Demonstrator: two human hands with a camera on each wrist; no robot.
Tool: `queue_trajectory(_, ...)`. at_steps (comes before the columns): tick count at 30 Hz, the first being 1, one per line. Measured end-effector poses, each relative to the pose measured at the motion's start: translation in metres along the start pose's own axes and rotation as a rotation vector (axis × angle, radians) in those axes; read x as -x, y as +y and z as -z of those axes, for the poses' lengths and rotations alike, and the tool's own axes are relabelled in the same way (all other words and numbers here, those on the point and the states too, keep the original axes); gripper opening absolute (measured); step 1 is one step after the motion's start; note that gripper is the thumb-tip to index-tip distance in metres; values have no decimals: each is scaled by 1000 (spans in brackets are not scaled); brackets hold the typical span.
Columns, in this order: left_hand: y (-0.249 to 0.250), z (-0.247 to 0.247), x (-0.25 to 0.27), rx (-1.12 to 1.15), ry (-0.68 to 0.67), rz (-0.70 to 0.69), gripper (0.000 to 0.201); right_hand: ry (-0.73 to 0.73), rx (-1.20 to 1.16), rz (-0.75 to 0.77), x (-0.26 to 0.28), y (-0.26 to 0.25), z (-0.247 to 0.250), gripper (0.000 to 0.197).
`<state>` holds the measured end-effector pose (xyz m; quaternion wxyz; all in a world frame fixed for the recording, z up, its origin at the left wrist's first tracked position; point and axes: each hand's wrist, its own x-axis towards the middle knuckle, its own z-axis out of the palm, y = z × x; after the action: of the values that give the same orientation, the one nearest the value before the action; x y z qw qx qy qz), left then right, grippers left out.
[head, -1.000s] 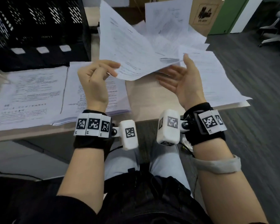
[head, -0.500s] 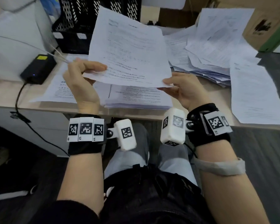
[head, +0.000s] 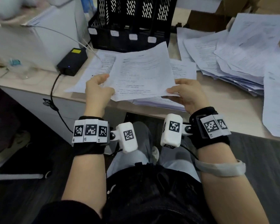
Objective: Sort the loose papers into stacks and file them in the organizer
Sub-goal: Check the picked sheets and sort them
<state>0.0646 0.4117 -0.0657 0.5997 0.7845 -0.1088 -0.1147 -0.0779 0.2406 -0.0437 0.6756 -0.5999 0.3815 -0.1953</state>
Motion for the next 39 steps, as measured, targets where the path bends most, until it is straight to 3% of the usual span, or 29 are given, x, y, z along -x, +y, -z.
queue_trajectory(5, 0, 3, 1, 57, -57, 87, 79, 41, 47, 27, -5, 5, -2, 26)
queue_trajectory(9, 3, 2, 6, 104, -141, 126, 81, 82, 42, 50, -6, 9, 4, 33)
queue_trajectory(12, 6, -3, 9, 69, -166, 95, 74, 140, 16, 77, -6, 13, 11, 32)
queue_trajectory(20, 26, -46, 22, 91, -303, -45, 43, 468, -219, 240, 0, 16, 46, 29)
queue_trajectory(25, 45, -86, 37, 144, -354, -161, 32, 641, -434, 295, 10, 14, 76, 13)
queue_trajectory(31, 57, -134, 54, 192, -411, -190, 26, 578, -584, 255, 26, 15, 113, 8)
queue_trajectory(35, 63, -164, 67, 184, -444, -210, 27, 521, -481, 243, 35, 20, 135, 12)
queue_trajectory(39, 60, -189, 76, 168, -495, -198, 32, 558, -365, 197, 40, 28, 157, 24)
